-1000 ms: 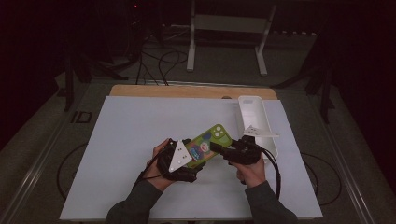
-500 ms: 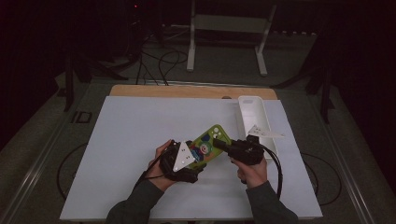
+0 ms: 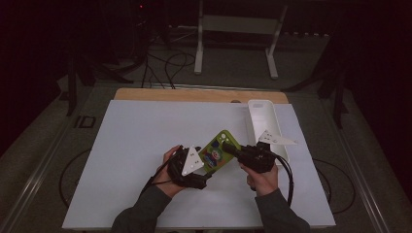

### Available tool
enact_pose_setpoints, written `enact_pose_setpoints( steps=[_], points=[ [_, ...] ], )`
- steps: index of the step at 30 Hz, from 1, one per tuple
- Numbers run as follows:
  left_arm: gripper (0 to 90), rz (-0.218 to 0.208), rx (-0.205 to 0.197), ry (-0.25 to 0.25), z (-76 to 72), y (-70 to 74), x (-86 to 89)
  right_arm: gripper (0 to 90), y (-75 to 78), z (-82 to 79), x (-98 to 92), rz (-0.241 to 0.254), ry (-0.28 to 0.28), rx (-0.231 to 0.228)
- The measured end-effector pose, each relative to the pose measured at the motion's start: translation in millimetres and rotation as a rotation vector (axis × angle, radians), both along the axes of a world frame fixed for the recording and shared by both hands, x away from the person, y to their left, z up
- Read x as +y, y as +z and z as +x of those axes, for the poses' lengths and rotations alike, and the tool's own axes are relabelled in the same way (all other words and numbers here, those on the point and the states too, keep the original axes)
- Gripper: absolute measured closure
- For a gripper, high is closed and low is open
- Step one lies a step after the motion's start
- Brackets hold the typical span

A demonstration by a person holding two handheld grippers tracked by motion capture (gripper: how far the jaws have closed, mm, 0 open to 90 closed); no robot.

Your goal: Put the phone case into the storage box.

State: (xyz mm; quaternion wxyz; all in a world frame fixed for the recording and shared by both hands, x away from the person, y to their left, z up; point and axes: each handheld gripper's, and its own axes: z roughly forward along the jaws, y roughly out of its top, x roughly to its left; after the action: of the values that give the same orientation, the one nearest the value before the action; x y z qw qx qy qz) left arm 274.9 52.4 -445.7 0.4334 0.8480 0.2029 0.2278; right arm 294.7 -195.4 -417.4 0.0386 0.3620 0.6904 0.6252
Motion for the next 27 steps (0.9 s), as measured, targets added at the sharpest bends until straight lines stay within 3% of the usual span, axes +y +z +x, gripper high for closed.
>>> enact_pose_setpoints(
  steps=[19, 27],
  points=[
    [9.6, -0.026, 0.078, -0.003, 7.0, 0.5, 9.5, 86.0, 1.0, -2.5, 1.0, -0.042, 0.011, -0.023],
    [7.1, -0.022, 0.089, -0.001, 8.1, -0.3, 8.9, 86.0, 1.7, -3.6, 0.8, -0.042, 0.022, -0.03]
  ],
)
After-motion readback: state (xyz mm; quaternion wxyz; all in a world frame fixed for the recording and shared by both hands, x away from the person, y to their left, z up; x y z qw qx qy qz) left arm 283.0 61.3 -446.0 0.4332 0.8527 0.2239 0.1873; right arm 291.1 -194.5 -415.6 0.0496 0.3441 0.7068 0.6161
